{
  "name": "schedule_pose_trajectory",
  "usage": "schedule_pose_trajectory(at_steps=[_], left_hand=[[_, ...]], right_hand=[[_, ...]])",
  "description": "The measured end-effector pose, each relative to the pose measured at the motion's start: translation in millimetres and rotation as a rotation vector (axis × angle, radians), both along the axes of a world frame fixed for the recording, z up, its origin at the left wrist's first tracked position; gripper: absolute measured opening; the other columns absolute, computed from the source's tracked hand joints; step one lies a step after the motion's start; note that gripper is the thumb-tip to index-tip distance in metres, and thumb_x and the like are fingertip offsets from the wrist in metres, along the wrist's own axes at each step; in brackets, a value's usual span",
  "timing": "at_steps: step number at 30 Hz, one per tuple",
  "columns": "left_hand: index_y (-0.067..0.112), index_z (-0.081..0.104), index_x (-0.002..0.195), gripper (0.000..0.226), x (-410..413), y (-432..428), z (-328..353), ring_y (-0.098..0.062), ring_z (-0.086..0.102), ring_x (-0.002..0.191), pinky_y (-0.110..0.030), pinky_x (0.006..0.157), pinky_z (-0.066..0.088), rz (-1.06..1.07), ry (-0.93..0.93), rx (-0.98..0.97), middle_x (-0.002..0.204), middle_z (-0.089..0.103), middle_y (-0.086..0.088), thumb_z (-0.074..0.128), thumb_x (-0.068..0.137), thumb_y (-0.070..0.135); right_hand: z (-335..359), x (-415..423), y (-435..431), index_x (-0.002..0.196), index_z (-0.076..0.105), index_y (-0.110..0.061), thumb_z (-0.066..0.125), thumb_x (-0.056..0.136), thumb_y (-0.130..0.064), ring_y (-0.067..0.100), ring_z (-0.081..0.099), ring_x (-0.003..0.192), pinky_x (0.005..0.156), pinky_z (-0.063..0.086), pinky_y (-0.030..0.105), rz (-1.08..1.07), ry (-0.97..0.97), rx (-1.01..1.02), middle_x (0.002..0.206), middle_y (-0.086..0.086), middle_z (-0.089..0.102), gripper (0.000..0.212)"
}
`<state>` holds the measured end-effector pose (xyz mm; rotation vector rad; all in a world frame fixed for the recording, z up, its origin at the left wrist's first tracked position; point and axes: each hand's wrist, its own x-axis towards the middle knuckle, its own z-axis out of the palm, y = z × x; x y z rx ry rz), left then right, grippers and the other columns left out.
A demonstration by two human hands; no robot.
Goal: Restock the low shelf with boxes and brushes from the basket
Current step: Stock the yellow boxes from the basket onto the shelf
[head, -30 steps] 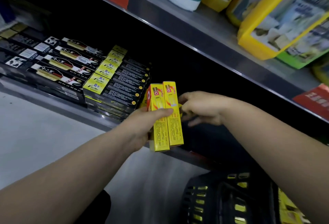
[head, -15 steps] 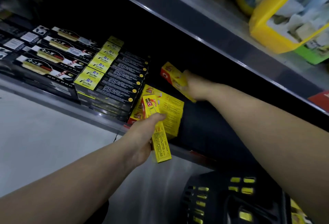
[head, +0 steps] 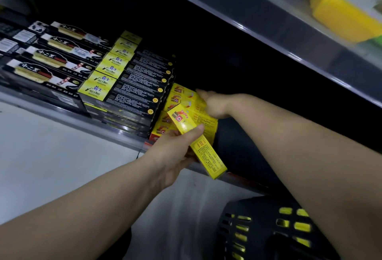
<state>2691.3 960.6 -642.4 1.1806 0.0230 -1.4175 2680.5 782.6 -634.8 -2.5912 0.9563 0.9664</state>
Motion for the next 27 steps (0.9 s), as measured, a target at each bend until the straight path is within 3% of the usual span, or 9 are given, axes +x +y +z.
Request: schedule_pose_trajectory(at_steps=[3,6,8,12,14,18,21,24,27], left_hand=[[0.012,0.060,0.099,0.022,0,-3,4,-0.027,0.066,0.097,-0.040,0.086,0.054,-0.017,0.007,0.008,0.094,0.070,-0.011,0.066,0.085,0.027],[0.013,0.061,0.102,0.023,1,-4,8,-0.019,0.069,0.082,-0.030,0.067,0.057,0.004,0.005,-0.026,0.093,0.072,-0.008,0.066,0.085,0.028],[0.012,0.061,0.109,0.029,1,-6,11,-0.019,0.069,0.081,-0.029,0.061,0.058,0.043,-0.003,-0.047,0.096,0.071,-0.007,0.066,0.084,0.028],[0.014,0.062,0.102,0.025,5,-5,11,-0.015,0.070,0.087,-0.029,0.071,0.057,0.036,-0.090,-0.144,0.100,0.072,-0.006,0.065,0.084,0.030],[0.019,0.061,0.096,0.020,8,-1,7,-0.007,0.068,0.087,-0.022,0.074,0.054,-0.044,-0.305,-0.147,0.096,0.071,0.003,0.066,0.082,0.033],[0.016,0.050,0.127,0.053,21,8,-11,-0.020,0.047,0.122,-0.035,0.103,0.040,-0.380,-0.939,0.037,0.132,0.047,-0.004,0.070,0.081,0.031],[0.016,0.047,0.134,0.055,24,11,-16,-0.024,0.037,0.129,-0.030,0.108,0.029,-0.626,-1.326,0.057,0.142,0.041,-0.005,0.063,0.084,0.033],[0.019,0.040,0.140,0.057,23,11,-21,-0.022,0.027,0.134,-0.024,0.107,0.018,-0.741,-1.495,0.062,0.149,0.032,0.000,0.054,0.088,0.040],[0.021,0.037,0.141,0.060,24,11,-24,-0.023,0.022,0.137,-0.028,0.111,0.018,-0.795,-1.532,0.086,0.152,0.025,0.001,0.052,0.089,0.044]], right_hand=[[38,1,17,0.138,0.040,-0.008,0.042,0.092,-0.011,0.026,0.052,0.108,0.080,0.047,0.022,0.172,0.101,-0.072,0.131,0.013,0.049,0.046],[77,-11,35,0.126,0.049,-0.022,0.054,0.085,-0.015,0.016,0.051,0.092,0.078,0.047,0.031,0.123,0.142,0.277,0.102,-0.002,0.051,0.042],[89,-27,52,0.102,0.049,-0.030,0.068,0.079,-0.029,0.012,0.050,0.082,0.069,0.046,0.027,0.059,0.110,0.395,0.088,-0.006,0.047,0.030],[85,-42,65,0.117,0.038,-0.015,0.070,0.075,-0.042,0.016,0.053,0.082,0.062,0.045,0.027,0.081,-0.009,0.141,0.094,0.001,0.053,0.059],[82,-39,57,0.124,0.037,-0.008,0.066,0.081,-0.036,0.019,0.056,0.086,0.058,0.044,0.025,-0.001,-0.068,0.114,0.101,0.007,0.057,0.059],[66,-21,33,0.132,0.032,-0.001,0.057,0.091,-0.029,0.025,0.056,0.091,0.062,0.037,0.027,-0.117,-0.181,-0.101,0.116,0.014,0.057,0.056],[50,-6,9,0.133,0.030,-0.004,0.046,0.097,-0.024,0.032,0.057,0.102,0.068,0.037,0.030,-0.148,-0.292,-0.241,0.119,0.018,0.055,0.044],[31,3,-15,0.140,0.031,-0.006,0.037,0.100,-0.014,0.034,0.043,0.125,0.094,0.037,0.032,-0.191,-0.325,-0.190,0.139,0.022,0.041,0.042],[8,7,-19,0.146,0.026,-0.014,0.036,0.100,-0.013,0.034,0.036,0.132,0.095,0.036,0.025,-0.207,-0.306,-0.109,0.148,0.020,0.029,0.047]])
